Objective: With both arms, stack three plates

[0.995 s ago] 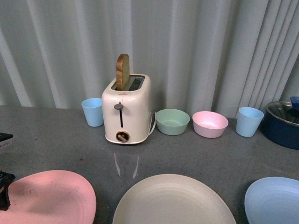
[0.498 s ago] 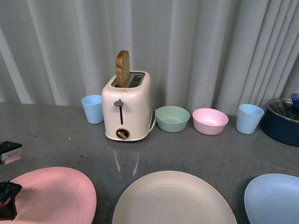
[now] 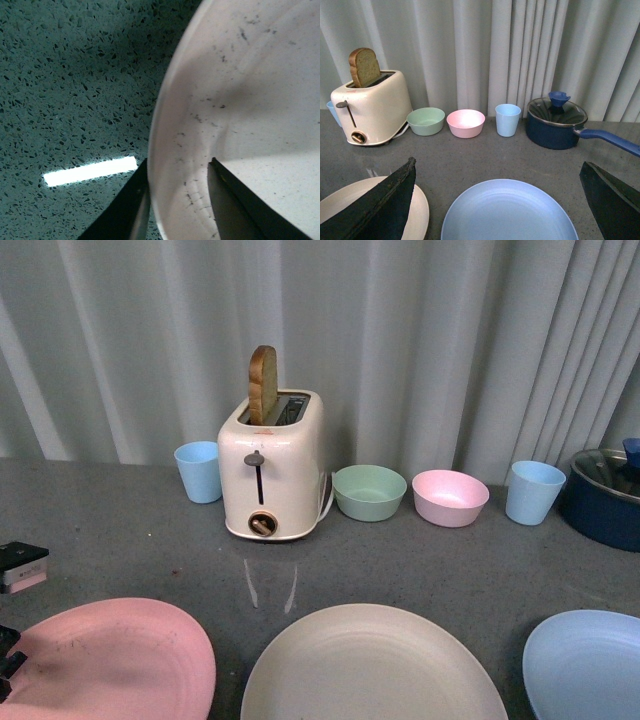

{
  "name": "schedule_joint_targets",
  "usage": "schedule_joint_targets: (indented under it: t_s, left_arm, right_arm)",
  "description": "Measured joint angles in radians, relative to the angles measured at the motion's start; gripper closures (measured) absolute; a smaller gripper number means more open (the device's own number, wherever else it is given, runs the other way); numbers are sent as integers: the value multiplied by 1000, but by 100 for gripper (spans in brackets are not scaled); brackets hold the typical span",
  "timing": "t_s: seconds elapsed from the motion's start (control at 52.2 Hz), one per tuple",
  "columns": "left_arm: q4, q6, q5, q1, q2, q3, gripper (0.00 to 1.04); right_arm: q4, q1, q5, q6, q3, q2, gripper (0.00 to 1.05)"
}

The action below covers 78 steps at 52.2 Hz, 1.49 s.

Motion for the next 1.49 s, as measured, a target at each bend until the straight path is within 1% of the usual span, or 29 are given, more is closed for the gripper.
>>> schedule_joint_targets:
  t_s: [0.057,0.115,0.153,0.478,0.612,0.727,0.842,0.938,0.995,1.148,1.225,1.321,1.493]
  left_arm:
    - [1,0,1,0,0,0,86]
    - [5,-1,14,2,-4,0,96]
    - [5,-2,21,3,-8,1,100]
    - [-24,0,38,17,-20,18,100]
    - [-80,-3,66,26,-42,63,101]
    - [-145,-5,74,36,-80,142,101]
    - [-213,-18,101,46,-109,205,101]
    - [-281,-40,150,57,-123,255,101]
    - [-347,-79,212,66,-129,304,101]
    - [-453,-149,306,70,-151,386,101]
    - [-494,-178,320,53,-174,403,101]
    - [-500,-193,319,19,-196,400,101]
    - [-470,-244,319,-100,-217,333,101]
  right_arm:
    - [0,0,0,0,0,0,7]
    - [0,0,0,0,0,0,7]
    - [0,0,0,0,0,0,7]
    - [0,0,0,0,0,0,7]
    - [0,0,0,0,0,0,7]
    - [0,0,0,0,0,0,7]
    - [0,0,0,0,0,0,7]
    - [0,0,0,0,0,0,7]
    - [0,0,0,0,0,0,7]
    - [0,0,0,0,0,0,7]
    - [0,0,0,0,0,0,7]
    - [0,0,0,0,0,0,7]
    - [0,0,0,0,0,0,7]
